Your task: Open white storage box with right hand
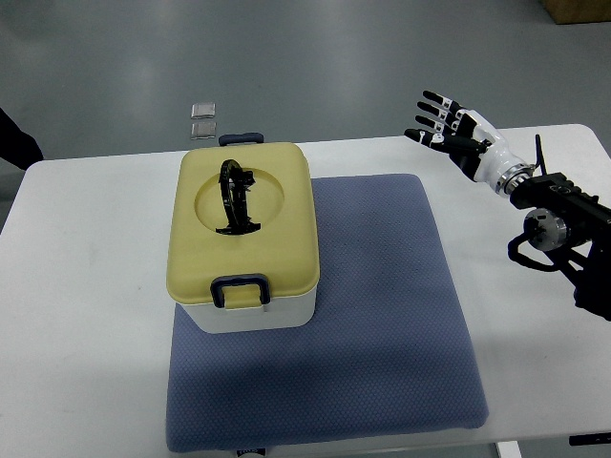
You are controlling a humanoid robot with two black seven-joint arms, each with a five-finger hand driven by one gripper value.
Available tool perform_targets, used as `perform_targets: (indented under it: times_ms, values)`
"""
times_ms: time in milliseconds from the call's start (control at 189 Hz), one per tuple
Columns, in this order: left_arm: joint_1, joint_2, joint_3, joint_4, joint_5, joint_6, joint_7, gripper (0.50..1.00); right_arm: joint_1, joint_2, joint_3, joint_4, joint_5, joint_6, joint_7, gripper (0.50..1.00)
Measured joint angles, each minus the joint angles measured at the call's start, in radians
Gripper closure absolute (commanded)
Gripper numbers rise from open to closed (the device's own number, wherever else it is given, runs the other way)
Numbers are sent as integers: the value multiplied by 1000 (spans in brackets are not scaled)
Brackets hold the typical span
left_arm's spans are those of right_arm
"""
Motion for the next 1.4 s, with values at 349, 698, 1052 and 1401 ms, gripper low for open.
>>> perform_targets:
  times_ms: [349,698,1052,1401]
  values:
    - [0,0,0,-2,0,0,0,500,7,-4,0,0,1,3,4,576]
    - [0,0,0,0,0,0,0,500,5,2,1,4,2,1,56,576]
    - [0,0,1,0,0,0,0,500,38,-1,-5,0,-5,-7,137,576]
    - [0,0,2,-2,0,0,0,500,117,-9,-28,-1,-17,109,71,583]
